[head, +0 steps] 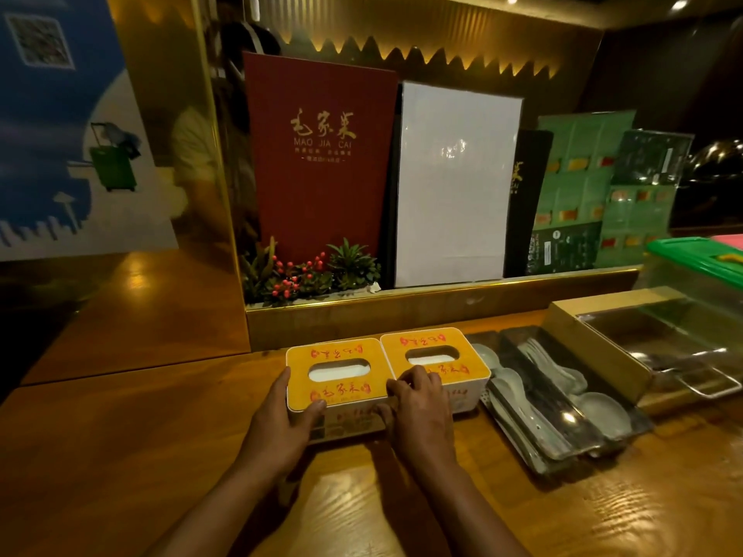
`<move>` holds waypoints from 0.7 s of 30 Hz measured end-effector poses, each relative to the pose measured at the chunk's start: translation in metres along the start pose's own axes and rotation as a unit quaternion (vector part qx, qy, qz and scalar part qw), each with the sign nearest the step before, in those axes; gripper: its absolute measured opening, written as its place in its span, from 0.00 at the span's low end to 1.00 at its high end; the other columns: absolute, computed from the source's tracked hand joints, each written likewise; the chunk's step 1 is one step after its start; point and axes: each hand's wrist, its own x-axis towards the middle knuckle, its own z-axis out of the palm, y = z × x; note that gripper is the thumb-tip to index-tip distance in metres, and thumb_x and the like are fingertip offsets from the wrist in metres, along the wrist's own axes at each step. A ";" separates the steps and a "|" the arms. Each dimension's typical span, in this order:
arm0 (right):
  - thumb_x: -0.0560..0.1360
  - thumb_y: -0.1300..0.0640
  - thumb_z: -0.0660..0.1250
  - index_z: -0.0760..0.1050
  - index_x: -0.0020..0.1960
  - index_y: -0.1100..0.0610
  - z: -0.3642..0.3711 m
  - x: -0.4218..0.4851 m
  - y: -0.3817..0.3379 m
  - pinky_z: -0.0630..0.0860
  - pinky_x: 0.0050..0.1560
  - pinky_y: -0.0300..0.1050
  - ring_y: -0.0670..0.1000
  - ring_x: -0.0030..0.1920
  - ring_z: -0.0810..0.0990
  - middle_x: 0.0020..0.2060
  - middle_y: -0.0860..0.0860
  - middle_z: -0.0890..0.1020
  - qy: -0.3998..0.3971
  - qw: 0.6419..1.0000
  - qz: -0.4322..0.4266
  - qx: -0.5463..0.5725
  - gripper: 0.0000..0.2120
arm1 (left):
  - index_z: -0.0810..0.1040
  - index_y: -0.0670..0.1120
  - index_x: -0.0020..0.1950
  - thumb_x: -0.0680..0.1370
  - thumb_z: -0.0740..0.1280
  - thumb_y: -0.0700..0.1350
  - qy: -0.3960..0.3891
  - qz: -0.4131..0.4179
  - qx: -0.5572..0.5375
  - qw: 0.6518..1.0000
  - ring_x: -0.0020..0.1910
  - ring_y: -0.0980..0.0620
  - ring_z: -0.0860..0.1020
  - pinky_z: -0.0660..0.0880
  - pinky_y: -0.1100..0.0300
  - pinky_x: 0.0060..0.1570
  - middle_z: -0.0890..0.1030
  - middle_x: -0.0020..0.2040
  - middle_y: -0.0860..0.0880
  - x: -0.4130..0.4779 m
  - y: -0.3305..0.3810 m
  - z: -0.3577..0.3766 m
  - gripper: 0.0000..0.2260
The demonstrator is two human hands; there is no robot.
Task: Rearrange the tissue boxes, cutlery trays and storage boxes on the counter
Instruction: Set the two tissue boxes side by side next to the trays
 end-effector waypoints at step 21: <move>0.70 0.45 0.76 0.83 0.54 0.51 0.002 0.002 0.009 0.74 0.48 0.48 0.50 0.51 0.71 0.49 0.48 0.77 0.002 1.000 -0.018 0.001 0.16 | 0.58 0.62 0.77 0.77 0.70 0.51 0.012 -0.020 -0.015 1.000 0.65 0.45 0.76 0.78 0.44 0.57 0.74 0.70 0.51 -0.003 -0.003 0.004 0.33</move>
